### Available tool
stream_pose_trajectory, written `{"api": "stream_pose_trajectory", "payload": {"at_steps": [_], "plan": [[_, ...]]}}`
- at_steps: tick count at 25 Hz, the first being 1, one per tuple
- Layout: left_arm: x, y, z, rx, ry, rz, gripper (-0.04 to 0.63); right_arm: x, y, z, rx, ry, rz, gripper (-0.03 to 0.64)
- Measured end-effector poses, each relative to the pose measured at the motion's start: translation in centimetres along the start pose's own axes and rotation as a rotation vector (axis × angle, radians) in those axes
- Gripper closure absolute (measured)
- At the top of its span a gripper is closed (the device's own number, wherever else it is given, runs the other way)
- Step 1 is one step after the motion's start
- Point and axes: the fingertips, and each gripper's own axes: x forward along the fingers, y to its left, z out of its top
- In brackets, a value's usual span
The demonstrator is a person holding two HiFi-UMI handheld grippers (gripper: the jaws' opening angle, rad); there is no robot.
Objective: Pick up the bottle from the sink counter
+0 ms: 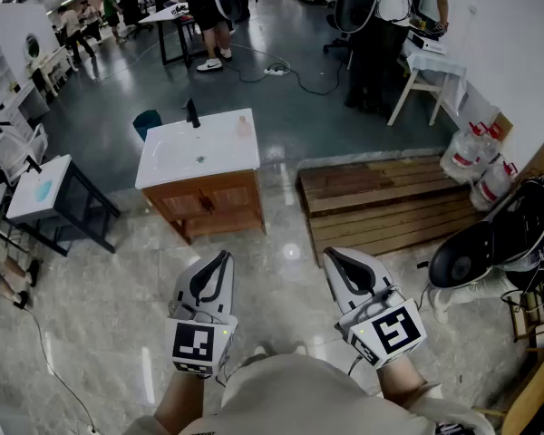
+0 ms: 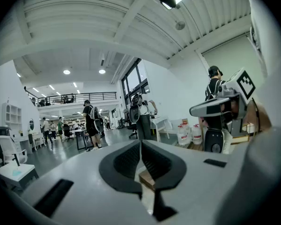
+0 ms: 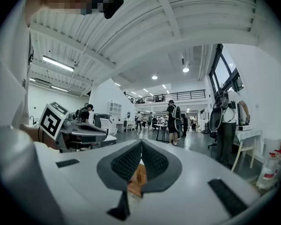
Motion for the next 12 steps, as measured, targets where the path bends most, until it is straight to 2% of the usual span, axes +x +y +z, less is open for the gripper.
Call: {"api": "stream_pose_trajectory", "payload": {"at_steps": [12], "plan": [[1.0, -3.7, -0.8, 0.011, 0.017, -0.005, 0.58, -2.5, -3.0, -2.4, 0.038, 0.005, -0.056, 0.62]]}}
